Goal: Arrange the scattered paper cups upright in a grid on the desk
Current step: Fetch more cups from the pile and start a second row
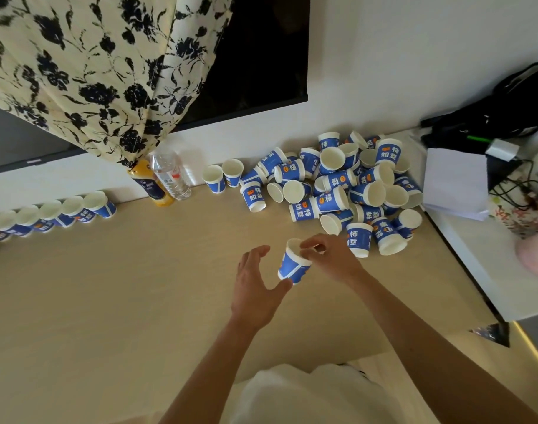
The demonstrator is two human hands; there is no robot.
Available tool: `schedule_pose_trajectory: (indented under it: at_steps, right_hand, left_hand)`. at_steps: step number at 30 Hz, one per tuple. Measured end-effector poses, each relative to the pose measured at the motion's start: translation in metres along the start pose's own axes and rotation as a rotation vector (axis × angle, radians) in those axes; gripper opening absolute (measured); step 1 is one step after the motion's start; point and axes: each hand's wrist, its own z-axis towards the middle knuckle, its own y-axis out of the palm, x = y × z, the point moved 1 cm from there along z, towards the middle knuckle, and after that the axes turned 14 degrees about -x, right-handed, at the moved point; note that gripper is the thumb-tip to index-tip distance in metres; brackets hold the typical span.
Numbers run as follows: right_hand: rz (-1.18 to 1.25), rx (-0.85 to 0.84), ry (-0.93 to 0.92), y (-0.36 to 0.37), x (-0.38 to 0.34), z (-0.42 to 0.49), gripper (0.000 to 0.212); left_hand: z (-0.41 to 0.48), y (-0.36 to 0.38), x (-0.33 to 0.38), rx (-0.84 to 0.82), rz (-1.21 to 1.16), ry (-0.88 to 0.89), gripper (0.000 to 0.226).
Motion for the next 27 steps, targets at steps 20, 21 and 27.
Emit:
schedule_pose_trajectory:
  at_steps: [20, 21, 27]
  right_hand:
    - [-0.009, 0.285, 0.169, -0.029, 0.016, -0.004, 0.038]
    - [-0.104, 0.313, 0.217, -0.031, 0.028, 0.002, 0.047]
    - [-0.509, 0.175, 0.410, -0.038, 0.078, 0.029, 0.080]
  left_hand:
    - [-0.007, 0.009, 0.004, 0.010, -0.132, 0.011, 0.060]
    - [-0.008, 0.008, 0.003, 0.015, -0.132, 0.010, 0.060]
    - [-0.013, 0.004, 0.000, 0.031, -0.141, -0.001, 0.060]
